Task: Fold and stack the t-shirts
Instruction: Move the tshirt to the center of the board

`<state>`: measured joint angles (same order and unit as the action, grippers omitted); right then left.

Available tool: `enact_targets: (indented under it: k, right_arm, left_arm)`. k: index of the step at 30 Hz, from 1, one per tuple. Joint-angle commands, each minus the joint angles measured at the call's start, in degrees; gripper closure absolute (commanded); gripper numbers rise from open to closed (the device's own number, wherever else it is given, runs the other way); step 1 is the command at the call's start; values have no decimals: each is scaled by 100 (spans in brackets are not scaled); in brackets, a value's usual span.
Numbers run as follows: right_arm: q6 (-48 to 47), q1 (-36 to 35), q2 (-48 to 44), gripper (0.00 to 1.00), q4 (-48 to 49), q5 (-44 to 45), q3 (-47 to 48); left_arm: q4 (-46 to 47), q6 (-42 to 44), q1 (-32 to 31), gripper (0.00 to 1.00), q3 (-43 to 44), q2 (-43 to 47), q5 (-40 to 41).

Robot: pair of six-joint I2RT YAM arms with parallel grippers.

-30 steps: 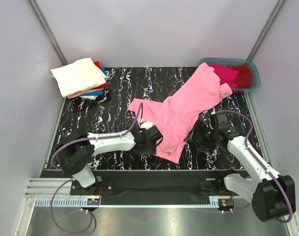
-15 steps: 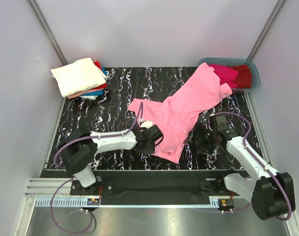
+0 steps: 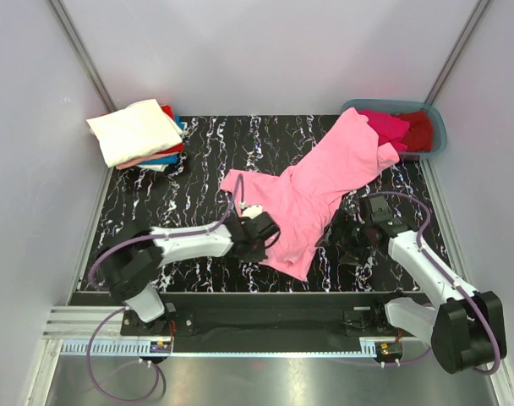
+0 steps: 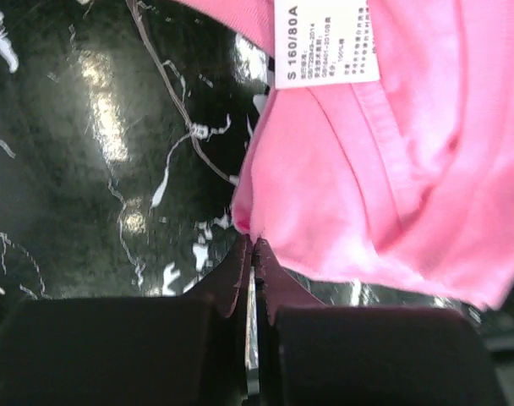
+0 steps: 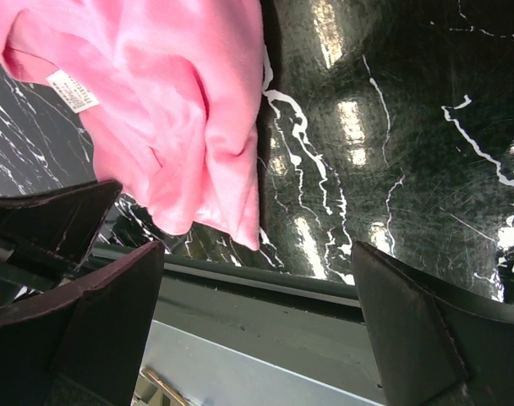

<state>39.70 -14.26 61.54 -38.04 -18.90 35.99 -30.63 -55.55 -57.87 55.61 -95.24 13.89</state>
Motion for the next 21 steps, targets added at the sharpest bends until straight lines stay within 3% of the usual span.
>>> enact_targets:
  k: [1,5,8,12,21]
  right_arm:
    - [-138,-42,7,0,-168,228,540]
    - [-217,-50,77,0,-388,369,962]
    - [-252,-42,235,0,-327,448,1182]
    - [-261,-42,805,0,-239,606,1428]
    - [-595,-33,2456,0,112,1168,2333]
  left_arm:
    - [347,-289,380,100,-471,1798,-456]
    - [41,-790,1223,100,-1227,4474,-651]
    - [-993,-1063,1804,100,-1404,5979,-485]
    - [-1735,-1308,1911,100,-1360,6413,-299]
    - [-1797,-1424,1919,100,-1492,6509,-220]
